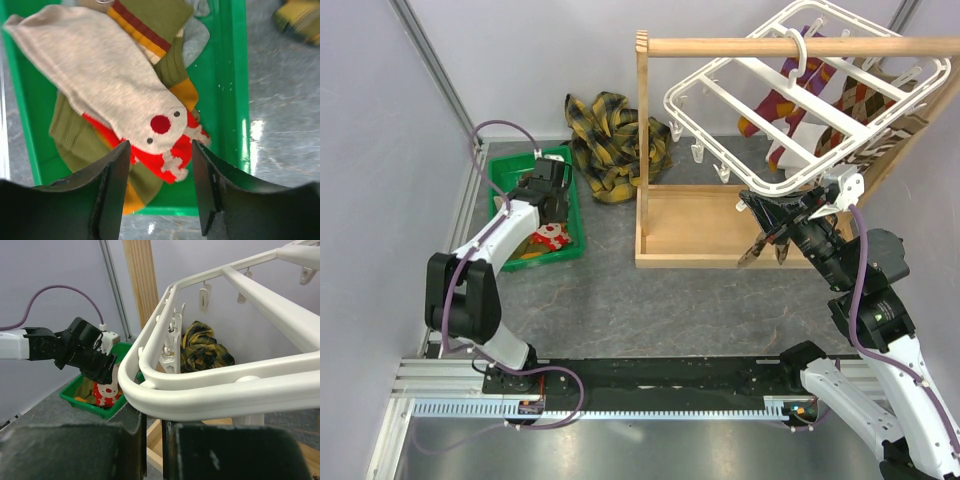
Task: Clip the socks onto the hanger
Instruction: Pick up the sock from the bin, then clamp the sock onto the hanger.
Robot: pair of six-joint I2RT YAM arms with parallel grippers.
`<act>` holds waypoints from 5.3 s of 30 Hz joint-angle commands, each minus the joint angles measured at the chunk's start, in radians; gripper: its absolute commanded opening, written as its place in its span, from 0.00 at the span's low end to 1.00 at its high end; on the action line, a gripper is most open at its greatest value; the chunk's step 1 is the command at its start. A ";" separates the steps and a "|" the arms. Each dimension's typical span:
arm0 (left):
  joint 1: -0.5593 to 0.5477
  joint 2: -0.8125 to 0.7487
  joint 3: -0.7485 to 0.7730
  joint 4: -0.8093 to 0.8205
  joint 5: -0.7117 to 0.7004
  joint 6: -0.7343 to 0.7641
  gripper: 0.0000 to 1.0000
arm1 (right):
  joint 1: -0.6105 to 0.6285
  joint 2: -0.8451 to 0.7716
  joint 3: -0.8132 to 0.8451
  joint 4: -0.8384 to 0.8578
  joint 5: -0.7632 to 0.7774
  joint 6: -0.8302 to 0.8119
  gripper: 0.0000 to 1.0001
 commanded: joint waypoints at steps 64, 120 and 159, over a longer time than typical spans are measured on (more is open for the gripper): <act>0.135 -0.348 0.023 0.061 0.509 -0.391 0.02 | 0.016 0.017 -0.012 -0.073 0.049 -0.006 0.01; -0.763 -0.207 -0.131 1.108 0.212 -1.120 0.02 | 0.016 0.078 -0.062 0.055 0.012 0.259 0.01; -0.802 -0.235 -0.167 1.166 0.102 -1.008 0.02 | 0.016 0.065 -0.039 -0.004 0.181 0.397 0.01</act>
